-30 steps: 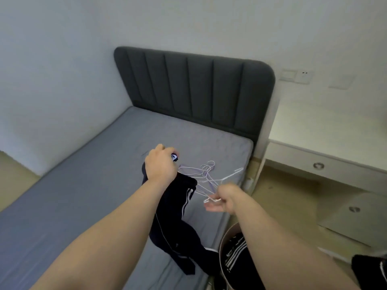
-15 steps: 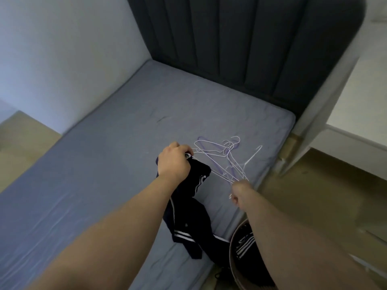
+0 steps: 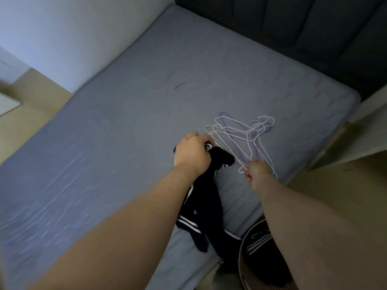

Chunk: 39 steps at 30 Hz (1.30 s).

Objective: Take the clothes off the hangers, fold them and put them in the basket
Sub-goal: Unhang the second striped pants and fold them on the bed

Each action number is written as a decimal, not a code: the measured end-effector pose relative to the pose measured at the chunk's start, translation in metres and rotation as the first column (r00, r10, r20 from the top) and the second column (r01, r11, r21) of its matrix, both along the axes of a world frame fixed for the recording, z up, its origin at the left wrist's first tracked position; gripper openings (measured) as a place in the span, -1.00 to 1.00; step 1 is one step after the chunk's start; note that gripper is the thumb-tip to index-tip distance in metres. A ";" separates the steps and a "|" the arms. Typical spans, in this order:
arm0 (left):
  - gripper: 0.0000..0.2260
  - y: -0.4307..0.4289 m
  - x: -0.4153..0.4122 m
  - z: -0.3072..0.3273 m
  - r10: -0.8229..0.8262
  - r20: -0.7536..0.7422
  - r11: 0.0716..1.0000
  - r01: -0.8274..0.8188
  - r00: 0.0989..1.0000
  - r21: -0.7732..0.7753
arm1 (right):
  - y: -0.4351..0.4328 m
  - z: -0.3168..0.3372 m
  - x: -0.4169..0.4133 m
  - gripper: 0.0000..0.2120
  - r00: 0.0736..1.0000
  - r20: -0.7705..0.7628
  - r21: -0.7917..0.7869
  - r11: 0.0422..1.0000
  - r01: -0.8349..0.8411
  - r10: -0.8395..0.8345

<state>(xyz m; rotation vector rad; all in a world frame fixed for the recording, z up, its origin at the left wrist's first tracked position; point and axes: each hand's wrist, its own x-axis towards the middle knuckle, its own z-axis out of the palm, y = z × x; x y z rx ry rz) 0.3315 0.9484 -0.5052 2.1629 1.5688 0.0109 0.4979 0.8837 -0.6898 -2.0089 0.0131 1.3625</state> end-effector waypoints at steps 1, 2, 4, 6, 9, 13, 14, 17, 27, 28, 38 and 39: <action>-0.75 0.002 -0.002 -0.007 0.013 0.008 1.000 -0.013 1.000 -0.004 | 0.006 -0.004 0.001 -0.75 1.000 0.009 -0.008 1.000 0.011 -0.011; -0.76 0.003 -0.002 -0.012 0.018 0.015 1.000 -0.018 1.000 -0.006 | 0.012 -0.007 0.003 -0.72 1.000 0.000 -0.021 1.000 0.021 -0.021; -0.76 0.006 -0.003 -0.024 0.025 0.021 1.000 -0.025 0.999 -0.003 | 0.023 -0.016 0.008 -0.70 1.000 -0.009 -0.027 0.999 0.024 -0.024; -0.76 0.009 -0.001 -0.033 0.032 0.029 0.999 -0.032 0.999 0.002 | 0.031 -0.030 0.013 -0.71 0.999 -0.020 -0.050 0.998 -0.026 0.025; -0.75 0.012 0.004 -0.042 0.041 0.020 0.999 -0.041 0.999 0.001 | 0.037 -0.041 0.021 -0.85 1.000 0.009 -0.141 0.990 -0.005 0.006; -0.74 0.012 0.009 -0.050 0.053 0.037 0.999 -0.053 0.998 -0.001 | 0.030 -0.089 0.042 -0.41 0.977 0.147 -0.343 0.934 -0.094 0.153; -0.75 0.011 0.010 -0.050 0.053 0.044 0.999 -0.053 0.998 -0.002 | 0.026 -0.073 0.038 -0.43 0.952 0.185 -0.371 0.915 -0.161 0.242; -0.73 0.006 0.011 -0.047 0.072 0.069 0.997 -0.072 0.995 -0.005 | 0.011 -0.029 0.015 -0.52 0.882 0.229 -0.333 0.885 -0.326 0.411; -0.80 -0.022 -0.022 0.050 -0.036 0.234 0.999 0.030 0.972 0.025 | -0.025 0.088 -0.040 -0.51 0.580 0.553 0.016 0.688 -0.726 0.599; -0.80 -0.025 -0.025 0.065 -0.044 0.261 0.998 0.033 0.964 0.047 | -0.029 0.102 -0.043 -0.57 0.564 0.540 -0.002 0.671 -0.741 0.625; -0.83 -0.089 -0.093 0.208 -0.198 0.499 0.962 0.071 0.844 0.262 | -0.122 0.235 -0.109 -0.63 0.502 0.417 -0.146 0.601 -0.786 0.757; -0.84 -0.096 -0.103 0.223 -0.214 0.524 0.955 0.065 0.824 0.289 | -0.132 0.247 -0.113 -0.60 0.505 0.443 -0.152 0.617 -0.772 0.741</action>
